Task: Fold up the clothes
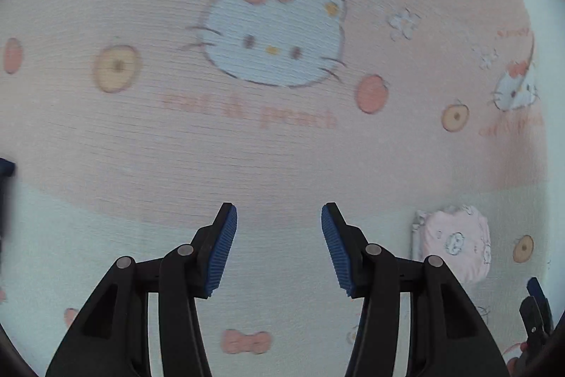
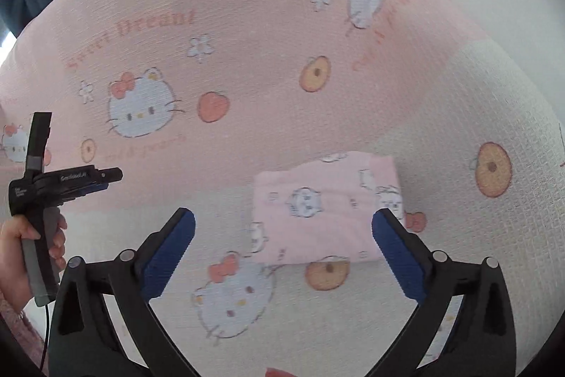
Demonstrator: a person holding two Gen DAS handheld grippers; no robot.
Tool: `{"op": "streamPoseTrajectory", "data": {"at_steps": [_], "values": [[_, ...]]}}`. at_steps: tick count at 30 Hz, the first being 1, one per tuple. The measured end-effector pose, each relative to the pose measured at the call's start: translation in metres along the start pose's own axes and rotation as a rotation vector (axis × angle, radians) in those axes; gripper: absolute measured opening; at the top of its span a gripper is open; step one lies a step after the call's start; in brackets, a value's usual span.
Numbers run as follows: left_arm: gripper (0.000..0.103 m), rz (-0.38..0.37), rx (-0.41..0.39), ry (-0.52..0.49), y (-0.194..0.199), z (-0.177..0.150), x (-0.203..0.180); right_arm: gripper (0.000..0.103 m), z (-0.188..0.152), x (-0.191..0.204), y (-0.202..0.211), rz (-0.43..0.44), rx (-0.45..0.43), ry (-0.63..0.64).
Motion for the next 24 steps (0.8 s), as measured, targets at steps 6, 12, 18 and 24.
{"op": "streamPoseTrajectory", "data": {"at_steps": [6, 12, 18, 24], "values": [[0.054, 0.17, -0.062, 0.006, 0.065, -0.002, 0.11, 0.102, 0.003, 0.118, -0.005, 0.111, -0.003, -0.051], [0.055, 0.182, -0.065, -0.015, 0.132, -0.025, 0.187, 0.102, -0.008, 0.232, 0.01, 0.21, 0.019, 0.048], [0.055, 0.253, -0.104, -0.056, 0.198, -0.06, 0.214, 0.102, -0.02, 0.315, 0.059, 0.236, -0.015, 0.194], [0.055, 0.199, -0.24, -0.018, 0.266, -0.122, 0.21, 0.102, -0.062, 0.33, 0.107, 0.292, -0.02, 0.196]]}}
Point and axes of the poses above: each gripper's, at about its wrist camera, not at the fingertips, and y roughly against the way its jaws point, x to its left, z to its top, the point moved 2 cm from there along -y, roughly the way its jaws point, and after that the axes turned 6 degrees about z, right-handed, at the moved point
